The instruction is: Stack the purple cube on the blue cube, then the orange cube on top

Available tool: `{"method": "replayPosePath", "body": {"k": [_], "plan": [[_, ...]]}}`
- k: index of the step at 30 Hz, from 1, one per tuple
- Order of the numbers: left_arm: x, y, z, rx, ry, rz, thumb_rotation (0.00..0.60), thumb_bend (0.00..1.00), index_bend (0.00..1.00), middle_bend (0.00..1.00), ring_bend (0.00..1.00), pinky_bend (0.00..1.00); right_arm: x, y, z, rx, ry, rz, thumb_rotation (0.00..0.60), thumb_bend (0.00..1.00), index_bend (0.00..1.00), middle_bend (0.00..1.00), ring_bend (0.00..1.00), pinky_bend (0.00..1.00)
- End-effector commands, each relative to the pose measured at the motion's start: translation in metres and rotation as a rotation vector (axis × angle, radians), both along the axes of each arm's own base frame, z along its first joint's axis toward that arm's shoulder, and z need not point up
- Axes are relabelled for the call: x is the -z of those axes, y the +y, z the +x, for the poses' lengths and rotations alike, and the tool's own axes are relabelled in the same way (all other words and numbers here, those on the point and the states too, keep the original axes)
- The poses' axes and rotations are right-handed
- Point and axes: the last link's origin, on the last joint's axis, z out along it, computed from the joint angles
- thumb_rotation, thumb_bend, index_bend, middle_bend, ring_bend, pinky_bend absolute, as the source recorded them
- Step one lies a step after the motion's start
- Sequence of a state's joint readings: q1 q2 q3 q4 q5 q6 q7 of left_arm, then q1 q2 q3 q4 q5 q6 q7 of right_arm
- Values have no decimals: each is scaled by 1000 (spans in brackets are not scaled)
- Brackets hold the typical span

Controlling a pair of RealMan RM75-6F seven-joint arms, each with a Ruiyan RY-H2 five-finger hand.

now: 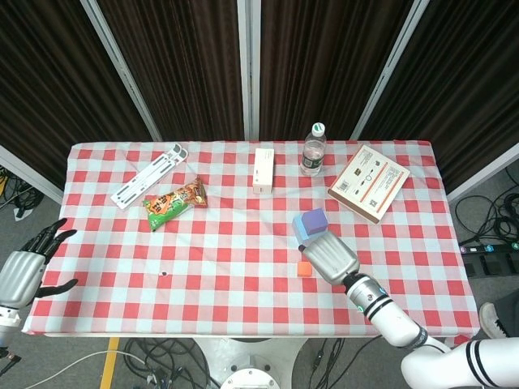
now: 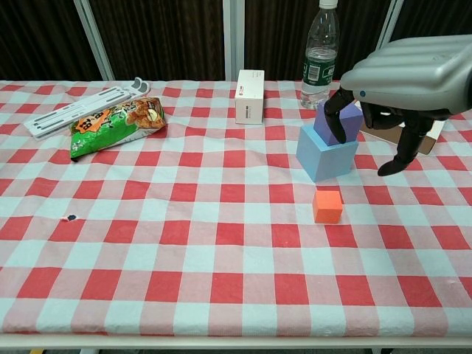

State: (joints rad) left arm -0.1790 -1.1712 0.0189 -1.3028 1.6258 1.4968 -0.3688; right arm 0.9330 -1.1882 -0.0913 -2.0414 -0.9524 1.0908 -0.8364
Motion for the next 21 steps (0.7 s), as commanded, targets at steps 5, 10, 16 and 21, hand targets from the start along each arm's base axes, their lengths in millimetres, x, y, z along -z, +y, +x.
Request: {"method": "replayPosePath", "body": {"k": [5, 10, 16, 21], "plan": [[0, -1, -3, -6, 7, 0, 600, 52, 205, 153, 133, 276, 23, -1, -13, 198, -66, -56, 600, 67, 514, 1000, 976, 915], [1, -2, -6, -17, 1, 3, 600, 52, 205, 153, 133, 276, 37, -1, -14, 241, -34, -86, 600, 69, 520, 1000, 980, 922], [-4, -3, -12, -28, -8, 16, 600, 51, 205, 153, 133, 276, 51, 3, -16, 261, 7, -86, 600, 71, 509, 1000, 980, 922], [-7, -3, -16, -36, -20, 25, 600, 51, 205, 153, 133, 276, 58, 3, -17, 269, 34, -74, 600, 72, 472, 1000, 980, 922]]}}
